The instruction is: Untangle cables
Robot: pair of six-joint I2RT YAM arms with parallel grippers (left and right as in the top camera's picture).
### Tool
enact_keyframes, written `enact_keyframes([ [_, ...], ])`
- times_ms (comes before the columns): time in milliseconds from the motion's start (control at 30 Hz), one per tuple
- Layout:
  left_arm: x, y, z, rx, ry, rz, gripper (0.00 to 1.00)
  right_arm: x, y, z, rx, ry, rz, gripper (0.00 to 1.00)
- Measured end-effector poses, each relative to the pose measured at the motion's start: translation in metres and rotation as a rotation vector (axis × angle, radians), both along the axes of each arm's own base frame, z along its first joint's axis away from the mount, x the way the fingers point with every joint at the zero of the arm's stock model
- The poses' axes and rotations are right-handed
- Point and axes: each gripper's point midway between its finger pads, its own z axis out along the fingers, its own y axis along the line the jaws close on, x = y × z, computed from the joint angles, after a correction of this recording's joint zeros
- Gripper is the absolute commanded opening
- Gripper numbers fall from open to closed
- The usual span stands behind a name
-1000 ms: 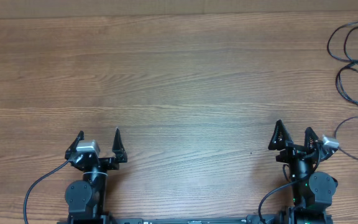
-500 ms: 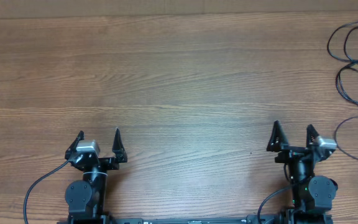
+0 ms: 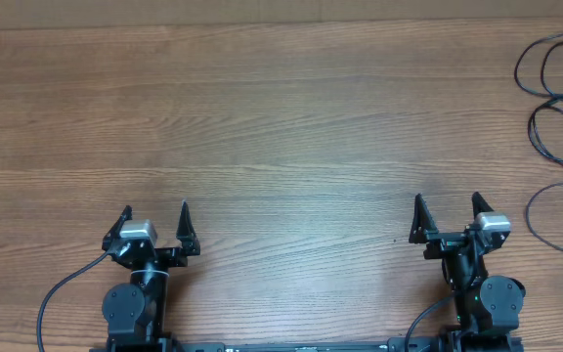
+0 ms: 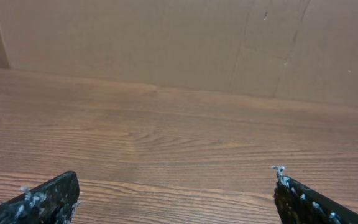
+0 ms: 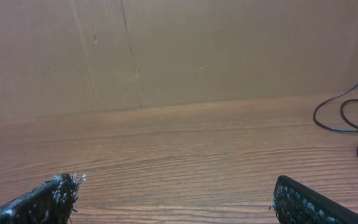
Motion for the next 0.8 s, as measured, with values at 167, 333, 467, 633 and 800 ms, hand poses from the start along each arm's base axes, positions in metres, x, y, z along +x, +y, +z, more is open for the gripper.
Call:
enact_keyframes([
  [167,0.0000,0.0000,0.0000,0.000,0.000,0.000,1.00,0.0000,0.0001,0.0001,0.000,0.000,0.000,1.00],
  [333,0.0000,0.0000,0.0000,0.000,0.000,0.000,1.00,0.0000,-0.0001,0.0000,0.008,0.001,-0.001,1.00],
  [467,0.0000,0.0000,0.0000,0.000,0.000,0.000,1.00,0.0000,0.0001,0.0001,0.022,0.001,0.000,1.00],
  [633,0.0000,0.0000,0.0000,0.000,0.000,0.000,1.00,0.0000,0.0000,0.0003,0.026,0.001,-0.001,1.00],
  [800,0.0000,0.0000,0.0000,0.000,0.000,0.000,1.00,0.0000,0.0000,0.0001,0.026,0.001,-0.001,1.00],
])
